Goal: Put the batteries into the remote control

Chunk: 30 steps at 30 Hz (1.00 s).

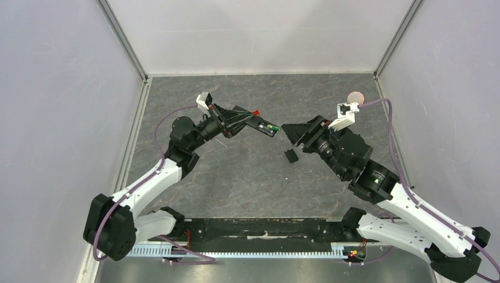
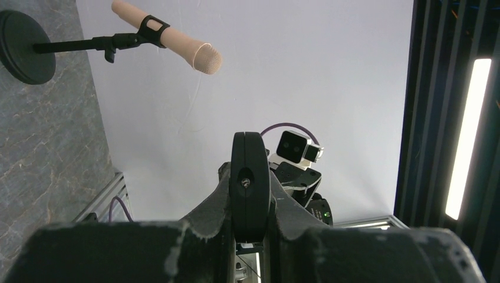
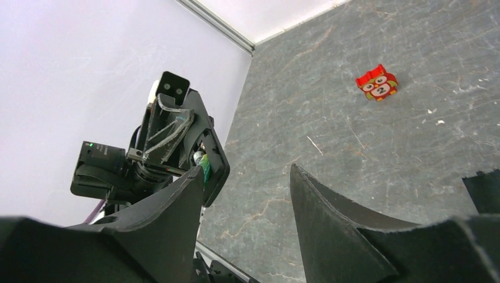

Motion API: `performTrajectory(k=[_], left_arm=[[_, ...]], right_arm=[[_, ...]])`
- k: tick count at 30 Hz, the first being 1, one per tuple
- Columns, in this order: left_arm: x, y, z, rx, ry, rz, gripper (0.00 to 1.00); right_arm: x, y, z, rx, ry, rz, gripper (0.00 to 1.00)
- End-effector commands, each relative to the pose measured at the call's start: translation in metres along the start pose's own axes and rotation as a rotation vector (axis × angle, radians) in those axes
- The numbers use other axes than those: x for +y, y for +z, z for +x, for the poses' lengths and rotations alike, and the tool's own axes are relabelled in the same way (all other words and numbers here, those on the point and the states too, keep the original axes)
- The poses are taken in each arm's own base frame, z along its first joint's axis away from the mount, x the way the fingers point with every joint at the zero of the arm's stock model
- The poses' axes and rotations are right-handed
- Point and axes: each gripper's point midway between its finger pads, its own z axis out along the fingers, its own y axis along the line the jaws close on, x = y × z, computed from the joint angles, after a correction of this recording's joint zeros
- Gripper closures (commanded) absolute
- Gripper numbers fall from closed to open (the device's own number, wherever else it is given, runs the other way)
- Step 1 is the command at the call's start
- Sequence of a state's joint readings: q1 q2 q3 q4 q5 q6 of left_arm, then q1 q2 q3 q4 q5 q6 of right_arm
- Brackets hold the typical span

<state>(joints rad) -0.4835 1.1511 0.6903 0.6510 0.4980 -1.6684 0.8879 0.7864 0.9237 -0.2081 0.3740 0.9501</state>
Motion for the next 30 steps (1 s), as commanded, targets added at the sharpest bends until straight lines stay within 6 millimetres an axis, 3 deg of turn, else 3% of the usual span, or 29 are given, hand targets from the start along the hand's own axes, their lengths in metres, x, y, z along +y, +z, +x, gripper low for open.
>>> performTrajectory(k=[1,15,24,30], left_arm=[[-0.039,-0.002,-0.001,-0.019,0.0,0.084,0.98],[-0.04,-0.003,0.001,-0.016,-0.002,0.084,0.98],[-0.025,-0.004,-0.003,-0.04,-0.003,0.025,0.98],[-0.022,-0.002,-0.002,-0.03,0.005,0.006,0.98]], right_arm=[[0.02,0.002,-0.013,-0.04,0.018,-0.072,0.42],[0.022,0.014,0.001,0.023,-0.032,-0.062,0.41],[0.025,0.005,-0.02,-0.042,-0.013,-0.048,0.37],[0.029,0.005,-0.018,-0.024,-0.031,-0.064,0.35]])
